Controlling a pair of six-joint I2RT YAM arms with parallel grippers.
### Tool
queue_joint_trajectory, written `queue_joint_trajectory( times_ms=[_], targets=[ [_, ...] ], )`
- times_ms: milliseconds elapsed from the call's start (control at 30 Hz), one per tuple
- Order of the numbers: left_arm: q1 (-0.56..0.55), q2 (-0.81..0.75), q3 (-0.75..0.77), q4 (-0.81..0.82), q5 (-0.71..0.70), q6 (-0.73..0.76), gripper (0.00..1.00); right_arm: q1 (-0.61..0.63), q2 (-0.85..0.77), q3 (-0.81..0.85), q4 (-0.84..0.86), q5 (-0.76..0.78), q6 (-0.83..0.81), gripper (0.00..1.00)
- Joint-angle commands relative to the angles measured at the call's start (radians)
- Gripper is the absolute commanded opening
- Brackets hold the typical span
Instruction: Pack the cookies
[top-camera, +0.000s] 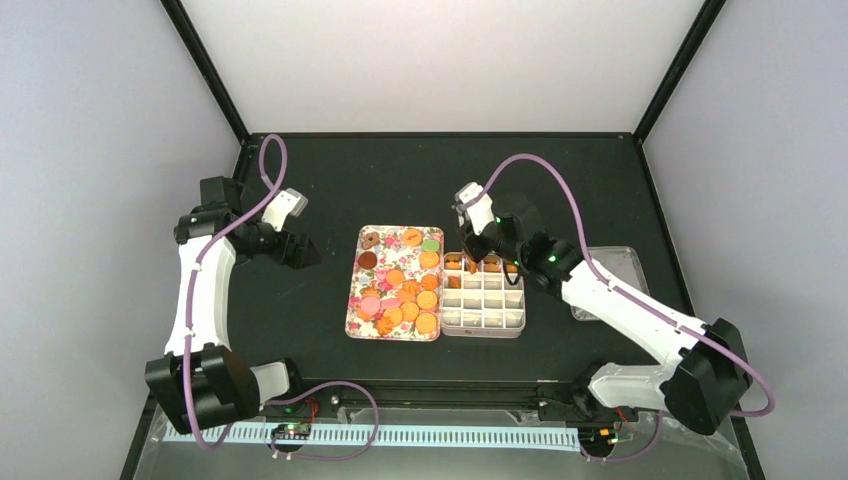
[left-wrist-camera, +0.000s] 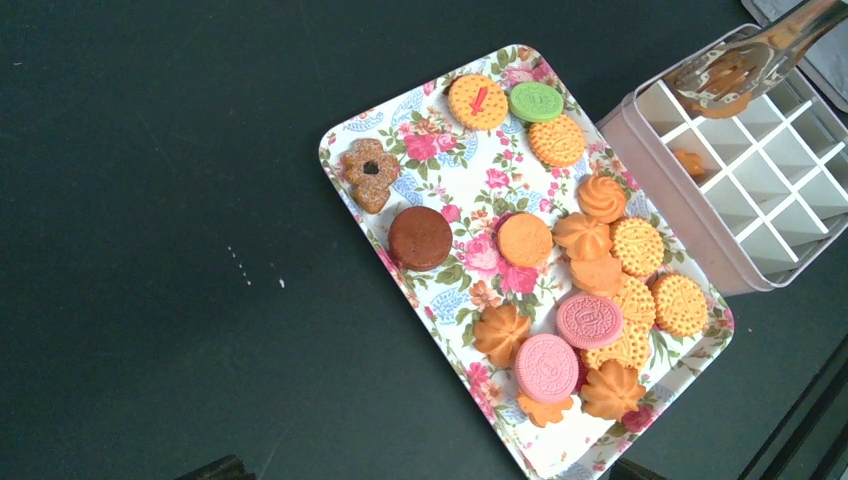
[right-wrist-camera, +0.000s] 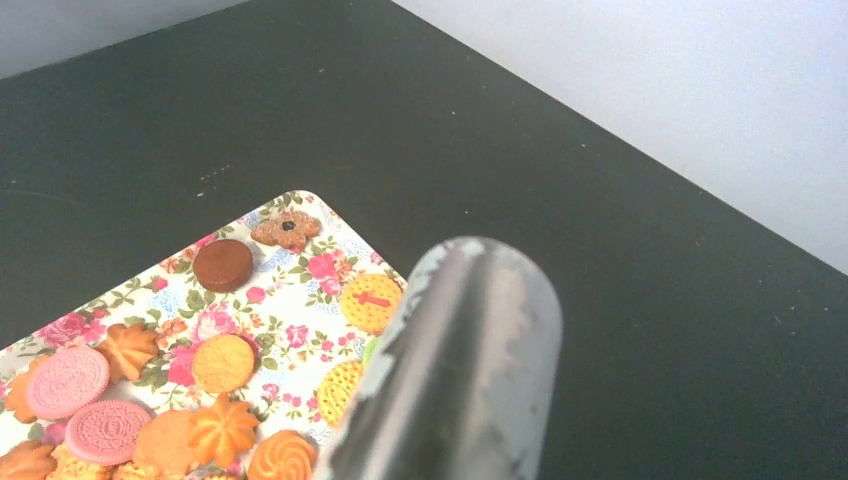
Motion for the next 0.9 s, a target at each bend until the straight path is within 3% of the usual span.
queue_joint_trajectory(
  times_ms=[0, 467, 867],
  targets=[
    [0.007, -0.002, 0.039, -0.017, 0.033, 0.028, 0.96, -0.012, -0.053, -0.024, -0.005, 0.04, -0.026, 0.05],
    [0.006, -0.005, 0.037, -0.023, 0.028, 0.029, 0.96, -0.012, -0.145, -0.058, -0.013, -0.067, -0.036, 0.07],
    [0.007, -0.008, 0.034, -0.025, 0.026, 0.029, 0.96, -0.012, -0.133, -0.086, -0.008, -0.094, -0.036, 0.1]
  ],
)
